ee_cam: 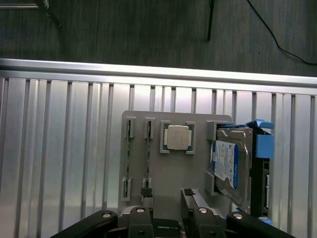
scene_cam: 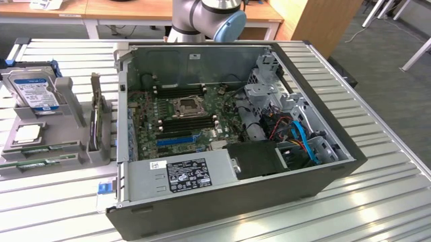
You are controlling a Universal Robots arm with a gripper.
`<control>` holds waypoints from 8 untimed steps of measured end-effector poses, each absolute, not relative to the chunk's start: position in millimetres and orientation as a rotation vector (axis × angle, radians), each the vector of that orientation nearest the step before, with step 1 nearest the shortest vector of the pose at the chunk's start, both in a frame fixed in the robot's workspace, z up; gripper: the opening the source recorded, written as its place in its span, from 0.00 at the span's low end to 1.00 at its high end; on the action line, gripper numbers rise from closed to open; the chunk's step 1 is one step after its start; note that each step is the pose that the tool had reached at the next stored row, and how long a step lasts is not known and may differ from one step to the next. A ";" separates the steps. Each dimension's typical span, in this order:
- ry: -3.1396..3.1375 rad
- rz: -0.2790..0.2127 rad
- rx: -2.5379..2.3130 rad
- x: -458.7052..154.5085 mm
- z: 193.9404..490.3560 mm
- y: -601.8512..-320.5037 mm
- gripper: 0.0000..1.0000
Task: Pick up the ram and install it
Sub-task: 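Pick up the ram and move it above insertion slot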
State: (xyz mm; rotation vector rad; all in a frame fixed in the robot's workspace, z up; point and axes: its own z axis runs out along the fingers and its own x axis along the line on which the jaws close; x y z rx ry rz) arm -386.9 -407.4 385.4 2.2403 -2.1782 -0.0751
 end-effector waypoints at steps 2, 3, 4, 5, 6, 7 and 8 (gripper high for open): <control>-2.178 -0.075 2.240 -386.9 385.4 -407.4 0.36; -2.178 -0.075 2.240 -386.9 385.4 -407.4 0.36; -2.178 -0.075 2.240 -386.9 385.4 -407.4 0.36; -2.178 -0.075 2.240 -387.0 385.3 -407.5 0.36; -2.178 -0.075 2.240 -387.0 385.3 -407.8 0.36; -2.178 -0.075 2.240 -386.9 385.3 -408.2 0.36; -2.178 -0.075 2.240 -386.9 385.4 -408.8 0.36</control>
